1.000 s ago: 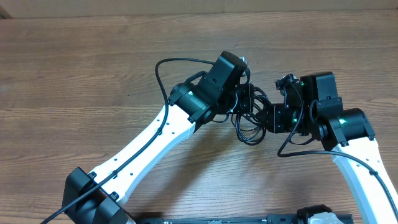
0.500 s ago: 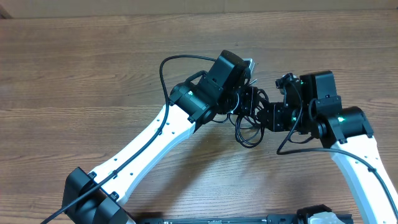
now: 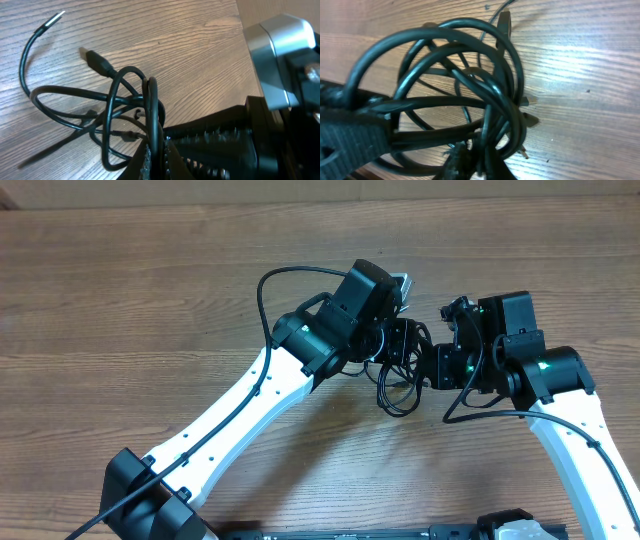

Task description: Untangle cables

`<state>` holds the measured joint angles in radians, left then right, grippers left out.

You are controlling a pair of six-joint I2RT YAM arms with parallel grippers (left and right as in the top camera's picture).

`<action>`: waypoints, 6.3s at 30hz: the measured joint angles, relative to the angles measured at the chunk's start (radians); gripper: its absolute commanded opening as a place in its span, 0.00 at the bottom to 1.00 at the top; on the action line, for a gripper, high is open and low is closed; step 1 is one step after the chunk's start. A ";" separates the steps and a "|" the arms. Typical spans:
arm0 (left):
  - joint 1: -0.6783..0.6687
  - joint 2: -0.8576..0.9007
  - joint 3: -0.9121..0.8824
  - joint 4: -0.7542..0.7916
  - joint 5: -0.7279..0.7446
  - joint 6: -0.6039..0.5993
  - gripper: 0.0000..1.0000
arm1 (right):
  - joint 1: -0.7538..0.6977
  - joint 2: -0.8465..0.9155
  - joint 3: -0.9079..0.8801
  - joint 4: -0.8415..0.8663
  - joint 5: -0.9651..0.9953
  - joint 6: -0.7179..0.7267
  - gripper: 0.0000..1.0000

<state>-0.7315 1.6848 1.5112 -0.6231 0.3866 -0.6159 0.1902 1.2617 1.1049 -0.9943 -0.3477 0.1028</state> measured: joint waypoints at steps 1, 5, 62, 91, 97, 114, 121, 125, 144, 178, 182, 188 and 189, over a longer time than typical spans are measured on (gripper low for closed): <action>0.000 0.000 0.000 0.000 0.000 0.002 0.04 | 0.000 0.000 0.000 0.000 0.002 0.000 0.04; 0.000 0.000 0.000 0.000 0.000 0.008 0.04 | 0.000 0.000 0.000 0.000 0.004 -0.002 0.04; -0.001 0.000 0.000 -0.196 -0.377 -0.341 0.05 | 0.000 -0.165 0.000 0.023 -0.230 -0.072 0.04; -0.001 0.000 0.000 -0.117 -0.225 -0.158 0.04 | 0.000 0.002 0.000 -0.032 -0.067 -0.089 0.36; -0.001 0.000 0.000 -0.105 -0.195 -0.142 0.04 | 0.000 0.024 0.000 -0.027 -0.067 -0.099 0.32; 0.009 0.000 0.000 -0.058 -0.086 -0.108 0.04 | 0.000 0.024 0.000 -0.027 -0.056 -0.103 0.04; 0.012 0.000 0.000 -0.084 -0.104 -0.109 0.04 | 0.000 0.024 0.000 -0.027 -0.075 -0.103 0.04; 0.011 0.000 0.000 -0.131 -0.161 -0.109 0.04 | 0.000 0.024 0.000 -0.027 -0.098 -0.102 0.04; 0.011 0.000 0.000 -0.215 -0.349 -0.153 0.04 | 0.000 -0.010 0.002 -0.028 -0.058 -0.019 0.36; 0.011 0.000 0.000 -0.169 -0.071 0.281 0.04 | 0.000 -0.010 0.003 -0.031 -0.037 -0.021 0.71; 0.011 0.000 0.000 -0.169 -0.071 0.283 0.05 | 0.000 -0.010 0.003 -0.053 -0.037 -0.049 0.73; 0.011 0.000 0.000 -0.159 -0.056 0.284 0.04 | 0.000 -0.010 0.003 -0.062 -0.037 -0.105 0.72; 0.011 0.000 0.000 -0.156 -0.049 0.287 0.04 | 0.000 -0.010 0.003 -0.063 -0.037 -0.111 0.72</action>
<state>-0.7200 1.6852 1.5112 -0.7788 0.3378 -0.3290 0.1905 1.2518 1.1076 -1.0569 -0.3847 -0.0078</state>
